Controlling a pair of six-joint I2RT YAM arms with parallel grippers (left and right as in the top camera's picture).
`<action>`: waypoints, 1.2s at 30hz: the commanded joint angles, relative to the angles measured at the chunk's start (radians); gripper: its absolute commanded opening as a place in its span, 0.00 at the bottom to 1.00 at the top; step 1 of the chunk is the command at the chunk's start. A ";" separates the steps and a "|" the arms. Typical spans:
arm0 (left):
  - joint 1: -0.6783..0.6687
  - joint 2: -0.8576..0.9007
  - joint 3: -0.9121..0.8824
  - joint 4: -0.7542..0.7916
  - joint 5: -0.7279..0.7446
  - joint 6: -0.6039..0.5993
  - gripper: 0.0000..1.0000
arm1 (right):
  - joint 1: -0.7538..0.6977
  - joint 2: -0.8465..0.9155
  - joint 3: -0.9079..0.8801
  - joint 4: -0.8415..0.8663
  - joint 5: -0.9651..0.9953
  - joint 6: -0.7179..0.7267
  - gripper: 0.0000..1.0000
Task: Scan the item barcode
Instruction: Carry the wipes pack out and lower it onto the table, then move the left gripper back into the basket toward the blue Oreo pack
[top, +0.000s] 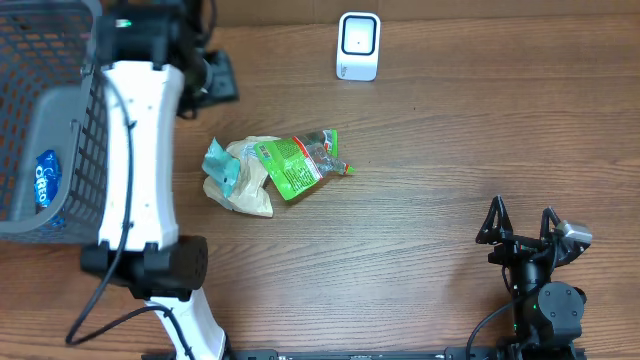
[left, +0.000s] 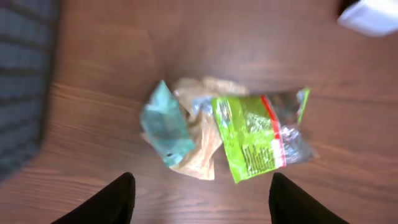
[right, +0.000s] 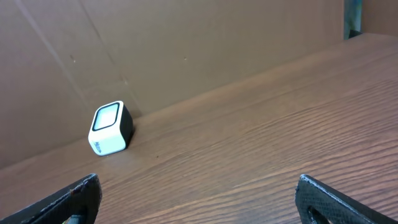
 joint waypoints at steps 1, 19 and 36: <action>0.027 -0.063 0.125 -0.011 -0.024 0.049 0.65 | 0.006 -0.008 0.001 0.005 0.014 -0.003 1.00; 0.301 -0.402 0.127 -0.011 -0.237 0.037 0.69 | 0.006 -0.008 0.001 0.005 0.014 -0.003 1.00; 0.651 -0.150 0.113 -0.010 -0.124 0.050 0.73 | 0.006 -0.008 0.001 0.005 0.014 -0.003 1.00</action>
